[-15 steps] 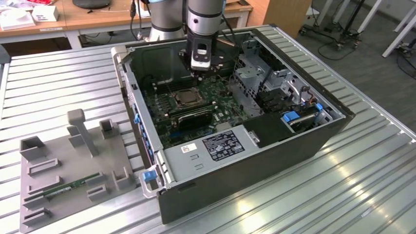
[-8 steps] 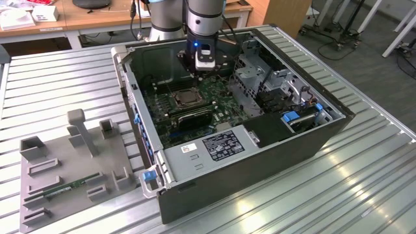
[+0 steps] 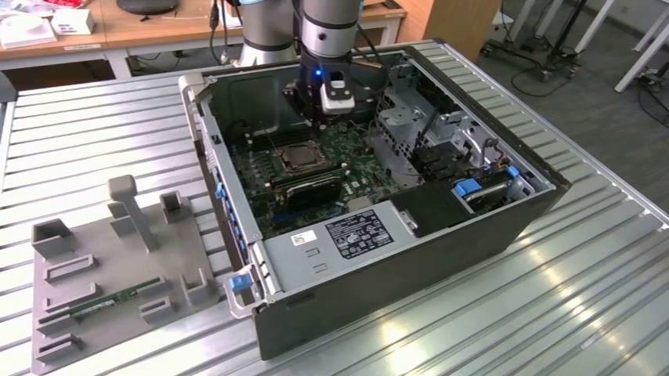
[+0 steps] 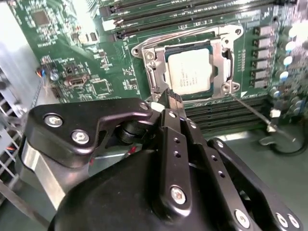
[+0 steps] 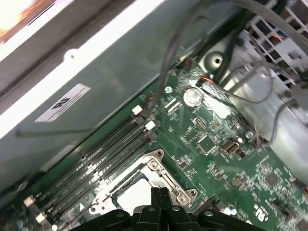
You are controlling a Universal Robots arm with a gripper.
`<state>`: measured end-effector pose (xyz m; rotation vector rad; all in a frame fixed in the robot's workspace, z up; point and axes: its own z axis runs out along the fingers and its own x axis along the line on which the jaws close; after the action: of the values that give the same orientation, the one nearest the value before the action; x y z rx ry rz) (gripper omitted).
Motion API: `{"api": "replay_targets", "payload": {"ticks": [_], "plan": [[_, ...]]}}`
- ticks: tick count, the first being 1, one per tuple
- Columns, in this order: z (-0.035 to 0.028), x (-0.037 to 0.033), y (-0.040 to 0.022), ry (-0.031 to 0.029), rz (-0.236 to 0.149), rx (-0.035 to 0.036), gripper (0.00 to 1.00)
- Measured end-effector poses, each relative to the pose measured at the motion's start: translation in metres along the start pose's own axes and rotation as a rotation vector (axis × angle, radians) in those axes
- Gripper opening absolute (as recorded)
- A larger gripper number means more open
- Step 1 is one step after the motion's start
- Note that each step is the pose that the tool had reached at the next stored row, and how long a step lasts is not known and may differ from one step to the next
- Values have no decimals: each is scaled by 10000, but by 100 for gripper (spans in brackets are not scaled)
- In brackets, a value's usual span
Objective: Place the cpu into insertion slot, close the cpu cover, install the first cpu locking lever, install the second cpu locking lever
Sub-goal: 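Close the cpu cover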
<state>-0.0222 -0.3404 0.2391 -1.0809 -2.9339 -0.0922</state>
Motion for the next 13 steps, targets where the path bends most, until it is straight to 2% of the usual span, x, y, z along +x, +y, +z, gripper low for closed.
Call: {"api": "replay_targets", "payload": {"ticks": [13], "plan": [[13, 0, -1, 119, -2360, 80, 11]]}}
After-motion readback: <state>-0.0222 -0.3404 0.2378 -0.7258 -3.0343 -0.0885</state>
